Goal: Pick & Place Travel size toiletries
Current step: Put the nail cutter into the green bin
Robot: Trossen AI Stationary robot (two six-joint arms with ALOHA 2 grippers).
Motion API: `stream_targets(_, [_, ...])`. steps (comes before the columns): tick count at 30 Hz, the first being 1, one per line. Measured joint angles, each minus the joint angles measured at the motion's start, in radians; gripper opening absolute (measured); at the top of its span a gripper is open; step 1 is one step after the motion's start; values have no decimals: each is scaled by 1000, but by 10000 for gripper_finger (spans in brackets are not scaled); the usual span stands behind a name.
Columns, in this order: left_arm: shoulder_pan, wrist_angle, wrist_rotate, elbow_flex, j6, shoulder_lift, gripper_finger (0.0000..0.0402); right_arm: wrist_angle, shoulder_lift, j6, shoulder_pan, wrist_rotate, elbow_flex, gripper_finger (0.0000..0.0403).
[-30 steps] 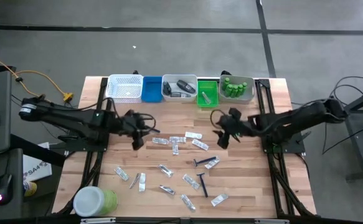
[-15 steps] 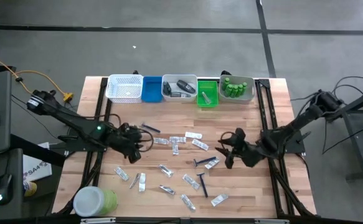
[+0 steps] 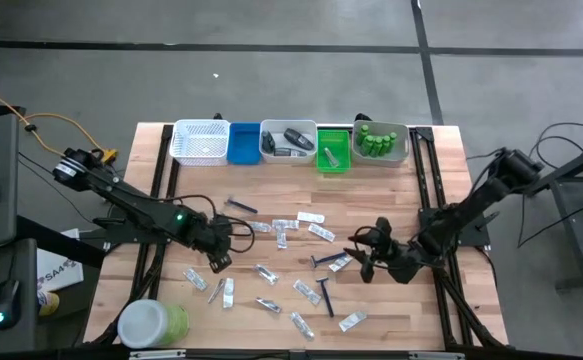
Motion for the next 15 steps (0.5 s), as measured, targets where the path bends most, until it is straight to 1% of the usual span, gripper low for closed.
stream_targets(4, [0,4,8,0,-26,1,111,7,48,1,-1,-7,0,171])
stream_targets(8, [2,11,27,0,-132,4,111,13,84,1,-1,-7,0,171])
stream_targets(11, [2,12,65,0,-222,6,111,13,101,1,-1,-6,0,171])
stream_targets(13, [0,26,102,0,-245,13,111,13,109,0,-1,-7,0,171])
stream_targets(15, [-14,39,112,0,-263,21,111,13,114,-1,-1,-7,0,171])
